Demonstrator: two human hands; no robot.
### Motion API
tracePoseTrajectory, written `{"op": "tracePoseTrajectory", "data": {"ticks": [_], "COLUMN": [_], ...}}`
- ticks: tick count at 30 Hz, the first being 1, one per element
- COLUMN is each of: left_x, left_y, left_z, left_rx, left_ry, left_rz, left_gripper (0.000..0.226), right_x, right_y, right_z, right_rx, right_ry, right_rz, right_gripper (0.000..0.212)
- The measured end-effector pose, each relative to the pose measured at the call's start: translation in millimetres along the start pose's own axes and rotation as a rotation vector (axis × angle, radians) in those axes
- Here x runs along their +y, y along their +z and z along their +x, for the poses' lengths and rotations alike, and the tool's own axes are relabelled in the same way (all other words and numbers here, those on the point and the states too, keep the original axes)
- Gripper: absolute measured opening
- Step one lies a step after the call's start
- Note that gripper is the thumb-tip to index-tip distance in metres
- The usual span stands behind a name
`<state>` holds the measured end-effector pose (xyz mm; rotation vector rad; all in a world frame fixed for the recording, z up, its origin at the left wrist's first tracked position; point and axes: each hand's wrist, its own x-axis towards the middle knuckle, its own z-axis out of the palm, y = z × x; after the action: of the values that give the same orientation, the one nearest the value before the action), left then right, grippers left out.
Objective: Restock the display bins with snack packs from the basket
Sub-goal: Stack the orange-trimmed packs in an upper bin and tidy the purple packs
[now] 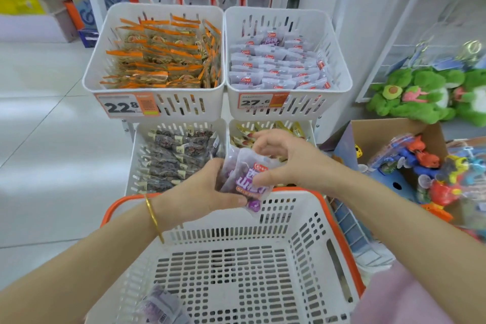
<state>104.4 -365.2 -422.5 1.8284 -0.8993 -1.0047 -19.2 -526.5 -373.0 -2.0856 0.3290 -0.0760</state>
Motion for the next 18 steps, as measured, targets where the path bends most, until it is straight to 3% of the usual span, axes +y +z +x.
{"op": "tracePoseTrajectory", "data": {"ticks": [3, 6, 10, 13, 15, 18], "left_x": [28, 74, 130, 159, 170, 180], "left_y": [-6, -6, 1, 3, -3, -15], "left_z": [13, 40, 95, 141, 175, 229], "left_rx": [-0.074, -0.078, 0.022, 0.148, 0.232, 0.275], "left_ry": [0.015, 0.096, 0.219, 0.348, 0.411, 0.511], "left_rz": [0.085, 0.15, 0.282, 0.28, 0.447, 0.806], "left_gripper": [0.072, 0.083, 0.095, 0.07, 0.053, 0.044], "right_x": [-11, -18, -12, 5, 16, 18], "right_y": [-31, -63, -114, -160, -190, -222], "right_z": [-2, -3, 1, 15, 36, 79], "right_rx": [-0.165, -0.112, 0.219, 0.53, 0.713, 0.85], "right_ry": [-0.052, -0.088, -0.095, -0.026, 0.011, 0.011], "right_rz": [-0.11, -0.093, -0.013, 0.005, -0.11, -0.217], "right_gripper": [0.043, 0.045, 0.03, 0.025, 0.025, 0.023]}}
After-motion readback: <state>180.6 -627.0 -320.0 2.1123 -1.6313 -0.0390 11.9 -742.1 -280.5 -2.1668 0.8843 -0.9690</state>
